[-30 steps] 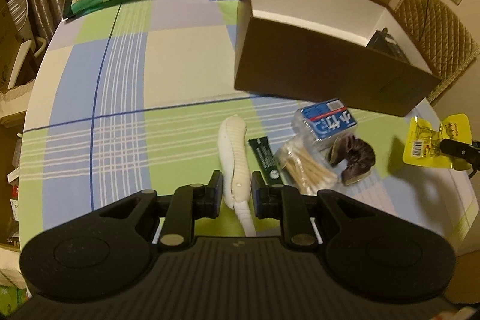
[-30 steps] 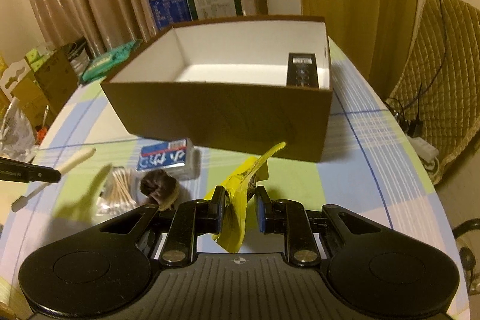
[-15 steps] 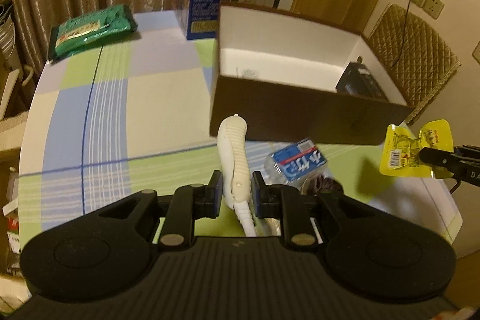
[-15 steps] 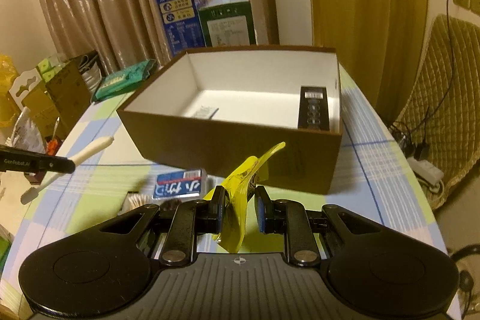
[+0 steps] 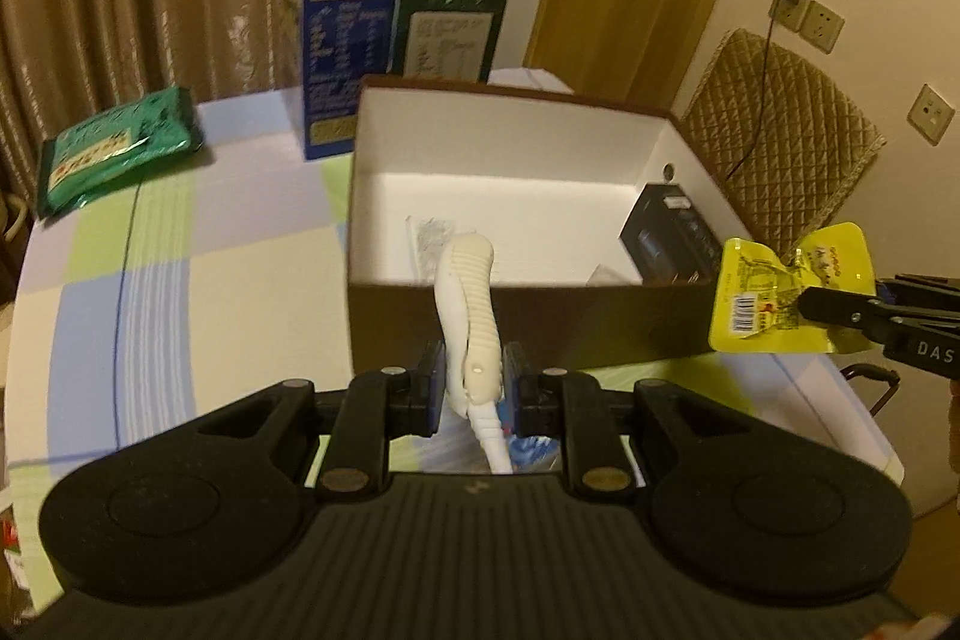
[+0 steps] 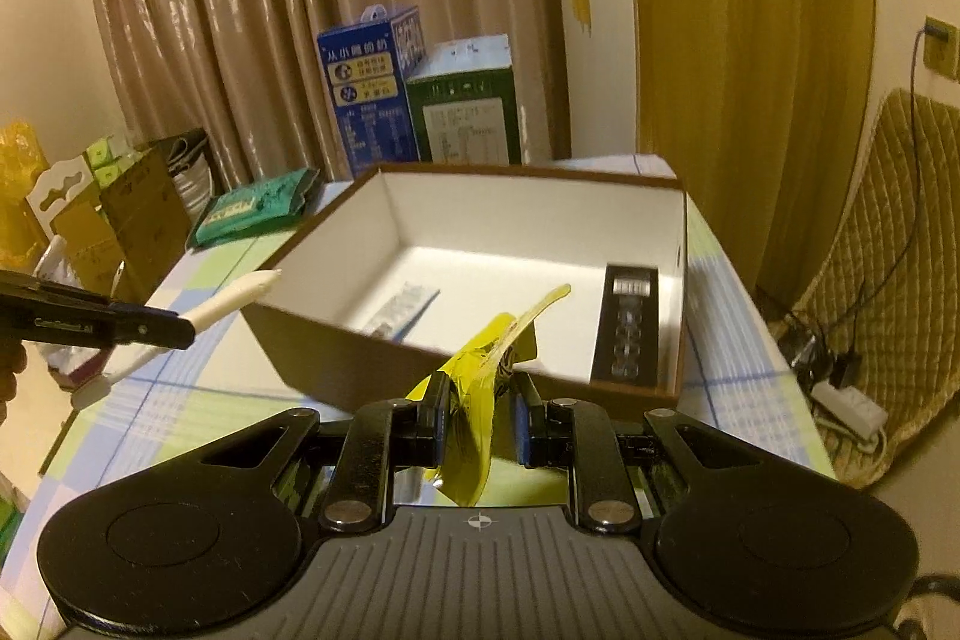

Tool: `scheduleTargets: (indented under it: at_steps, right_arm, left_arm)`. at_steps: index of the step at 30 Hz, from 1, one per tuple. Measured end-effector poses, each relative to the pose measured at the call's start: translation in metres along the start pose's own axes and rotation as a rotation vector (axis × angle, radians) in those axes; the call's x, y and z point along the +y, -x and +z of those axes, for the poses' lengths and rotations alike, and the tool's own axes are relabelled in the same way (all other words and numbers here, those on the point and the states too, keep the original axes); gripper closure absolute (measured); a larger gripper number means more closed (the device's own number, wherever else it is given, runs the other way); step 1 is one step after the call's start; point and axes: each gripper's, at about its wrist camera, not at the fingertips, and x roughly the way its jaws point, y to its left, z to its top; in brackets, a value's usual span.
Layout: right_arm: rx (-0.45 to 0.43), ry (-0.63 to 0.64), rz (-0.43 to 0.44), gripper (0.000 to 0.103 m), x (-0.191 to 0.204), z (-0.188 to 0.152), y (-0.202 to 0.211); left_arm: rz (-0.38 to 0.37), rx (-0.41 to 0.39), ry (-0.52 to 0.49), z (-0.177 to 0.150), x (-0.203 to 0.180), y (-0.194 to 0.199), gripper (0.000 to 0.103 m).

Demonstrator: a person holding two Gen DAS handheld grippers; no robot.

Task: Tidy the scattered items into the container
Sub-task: 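Carry the white stick with the left gripper while the right gripper carries the yellow packet into the box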

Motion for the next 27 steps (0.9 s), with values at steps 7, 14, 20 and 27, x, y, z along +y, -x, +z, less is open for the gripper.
scheduleTargets:
  at_steps: [7,14,20,27]
  right_arm:
    - [-0.029,0.010,0.005,0.085,-0.009,0.026,-0.020]
    - [-0.030,0.018,0.007,0.085,-0.018,0.050,-0.054]
    - [-0.009,0.036,-0.001,0.085,-0.025,0.068,-0.088]
    - [0.044,0.071,-0.015,0.085,-0.033,0.080,-0.134]
  left_arm:
    - [-0.026,-0.020,-0.032,0.031,-0.015,-0.022,0.087]
    - [-0.048,-0.016,-0.046,0.065,-0.025,-0.057,0.087]
    - [-0.054,0.010,-0.053,0.089,-0.031,-0.092,0.087]
    - [-0.035,0.057,-0.073,0.110,-0.033,-0.139,0.087]
